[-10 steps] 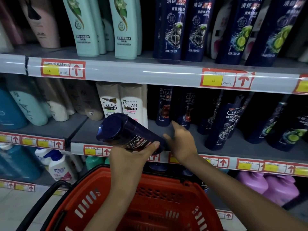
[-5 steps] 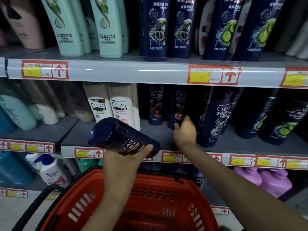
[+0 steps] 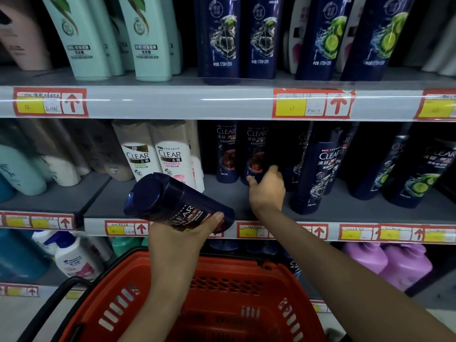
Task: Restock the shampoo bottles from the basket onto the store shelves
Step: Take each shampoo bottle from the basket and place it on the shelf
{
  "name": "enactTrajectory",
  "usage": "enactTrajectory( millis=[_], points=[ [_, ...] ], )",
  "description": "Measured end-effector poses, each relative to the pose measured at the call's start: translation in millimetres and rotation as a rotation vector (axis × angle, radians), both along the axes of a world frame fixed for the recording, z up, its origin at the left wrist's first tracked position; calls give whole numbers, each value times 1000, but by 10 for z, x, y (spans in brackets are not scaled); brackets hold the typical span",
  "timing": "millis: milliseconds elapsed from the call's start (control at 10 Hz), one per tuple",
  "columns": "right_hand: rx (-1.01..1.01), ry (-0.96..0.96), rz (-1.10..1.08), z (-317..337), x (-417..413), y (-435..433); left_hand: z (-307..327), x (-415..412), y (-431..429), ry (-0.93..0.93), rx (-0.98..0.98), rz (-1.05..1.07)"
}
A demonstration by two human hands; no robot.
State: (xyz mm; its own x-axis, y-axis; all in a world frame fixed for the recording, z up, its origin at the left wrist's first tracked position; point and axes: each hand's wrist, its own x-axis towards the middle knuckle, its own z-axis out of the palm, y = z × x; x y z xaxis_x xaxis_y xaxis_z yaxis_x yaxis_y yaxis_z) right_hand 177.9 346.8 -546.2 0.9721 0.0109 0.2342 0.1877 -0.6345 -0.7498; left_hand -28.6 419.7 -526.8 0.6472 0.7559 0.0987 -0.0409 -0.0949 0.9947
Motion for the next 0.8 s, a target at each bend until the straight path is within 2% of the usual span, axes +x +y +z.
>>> enactTrajectory(
  millis=[600,800],
  points=[
    [30,53,100,158,-253,-240,236,-136,-170,-127,85,-38],
    [113,120,291,322,-583,-431,238,-197,-223,-57,170,-101]
  ],
)
